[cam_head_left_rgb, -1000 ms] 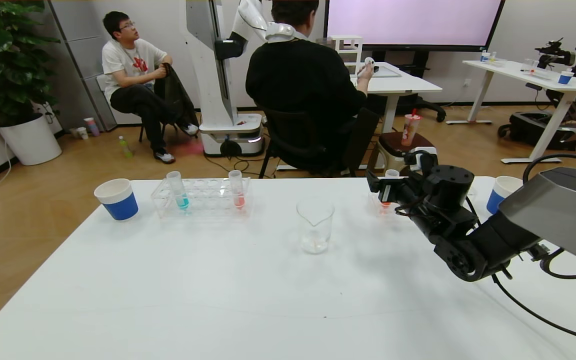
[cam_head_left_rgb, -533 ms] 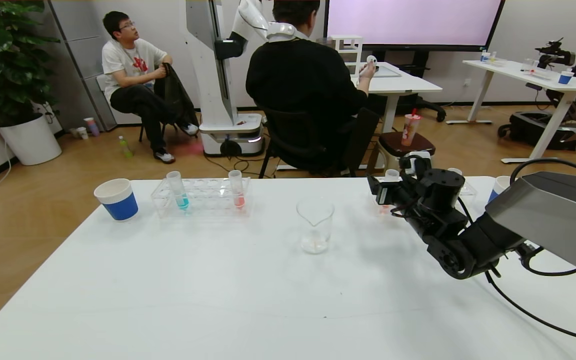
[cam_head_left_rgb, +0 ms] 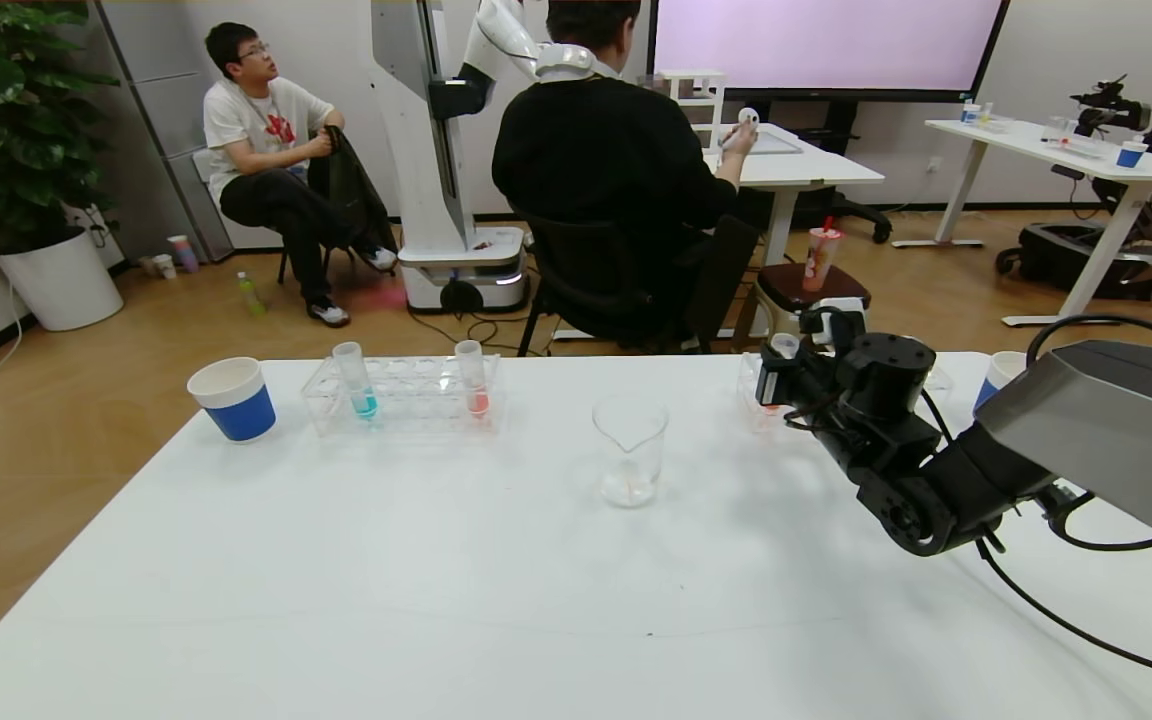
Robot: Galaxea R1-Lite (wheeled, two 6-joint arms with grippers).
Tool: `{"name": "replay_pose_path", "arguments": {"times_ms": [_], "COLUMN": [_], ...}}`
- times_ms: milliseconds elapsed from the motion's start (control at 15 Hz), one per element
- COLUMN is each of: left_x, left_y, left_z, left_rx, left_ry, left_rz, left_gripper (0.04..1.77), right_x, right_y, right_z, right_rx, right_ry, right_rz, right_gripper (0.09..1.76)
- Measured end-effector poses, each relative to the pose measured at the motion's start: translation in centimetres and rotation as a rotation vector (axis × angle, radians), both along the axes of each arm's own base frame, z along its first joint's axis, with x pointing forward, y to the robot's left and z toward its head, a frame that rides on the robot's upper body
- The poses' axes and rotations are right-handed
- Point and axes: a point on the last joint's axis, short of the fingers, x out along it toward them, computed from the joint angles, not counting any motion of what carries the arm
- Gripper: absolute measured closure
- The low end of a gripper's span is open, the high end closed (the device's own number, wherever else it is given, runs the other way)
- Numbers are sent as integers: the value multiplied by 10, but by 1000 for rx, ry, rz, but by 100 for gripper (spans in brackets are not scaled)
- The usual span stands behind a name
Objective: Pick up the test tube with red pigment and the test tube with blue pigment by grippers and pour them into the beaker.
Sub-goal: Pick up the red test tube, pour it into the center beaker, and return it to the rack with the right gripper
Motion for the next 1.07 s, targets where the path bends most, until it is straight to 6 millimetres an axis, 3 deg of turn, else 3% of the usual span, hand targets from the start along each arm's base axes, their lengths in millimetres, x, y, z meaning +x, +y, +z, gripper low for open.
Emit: {"name": "replay_pose_path", "arguments": {"times_ms": [267, 600, 800, 1067], "left_x": [0, 0, 0, 0], "left_y": [0, 0, 0, 0], "left_z": [0, 0, 0, 0], "left_rx": [0, 0, 0, 0], "left_ry": [0, 0, 0, 0], "left_rz": [0, 0, 0, 0], "left_gripper": [6, 6, 6, 6], "right_x": [-2, -6, -10, -19], "right_y": [-1, -5, -3, 6], "right_z": [16, 58, 86, 96], "right_rx": [-20, -64, -63, -69], "right_ry": [-37, -42, -60, -96], "right_rz": [1, 38, 145, 370], "right_gripper": [133, 133, 133, 133]}}
